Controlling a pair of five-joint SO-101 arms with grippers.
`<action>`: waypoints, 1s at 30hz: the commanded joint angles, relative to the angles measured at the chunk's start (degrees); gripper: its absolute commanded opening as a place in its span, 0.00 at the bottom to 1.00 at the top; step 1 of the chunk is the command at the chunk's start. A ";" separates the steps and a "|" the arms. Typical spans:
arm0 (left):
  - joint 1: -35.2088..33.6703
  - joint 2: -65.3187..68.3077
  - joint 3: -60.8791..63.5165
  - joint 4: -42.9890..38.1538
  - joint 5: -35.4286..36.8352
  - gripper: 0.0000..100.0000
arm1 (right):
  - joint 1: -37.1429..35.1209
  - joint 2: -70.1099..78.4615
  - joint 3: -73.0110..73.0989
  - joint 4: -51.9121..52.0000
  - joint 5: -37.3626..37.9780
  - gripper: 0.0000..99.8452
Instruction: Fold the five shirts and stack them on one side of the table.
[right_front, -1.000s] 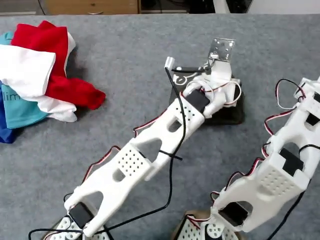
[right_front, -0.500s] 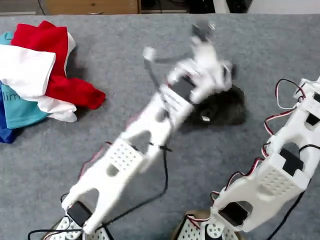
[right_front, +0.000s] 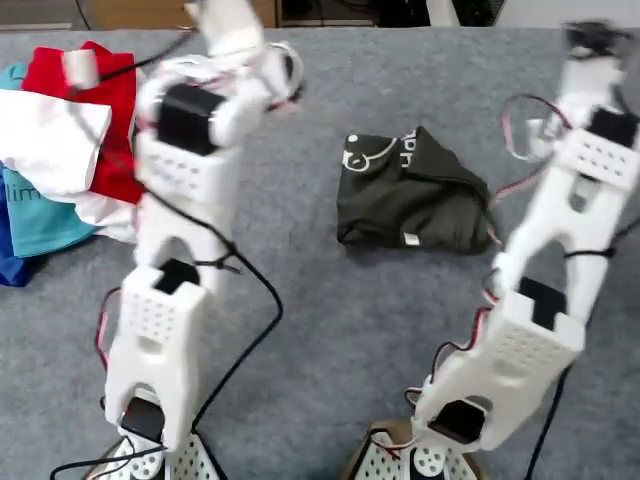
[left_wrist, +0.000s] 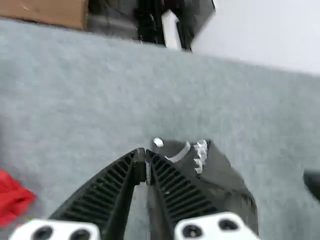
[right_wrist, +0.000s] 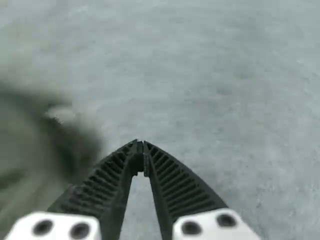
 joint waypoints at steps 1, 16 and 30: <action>-2.55 -8.31 3.60 1.23 -1.05 0.02 | -7.16 -0.48 -10.77 13.01 7.38 0.00; 3.96 -45.76 126.24 -64.53 -1.23 0.02 | -17.01 20.88 -18.68 13.89 9.05 0.00; 3.69 -43.82 143.47 -96.44 -1.14 0.02 | -10.68 45.93 -55.43 12.84 3.16 0.00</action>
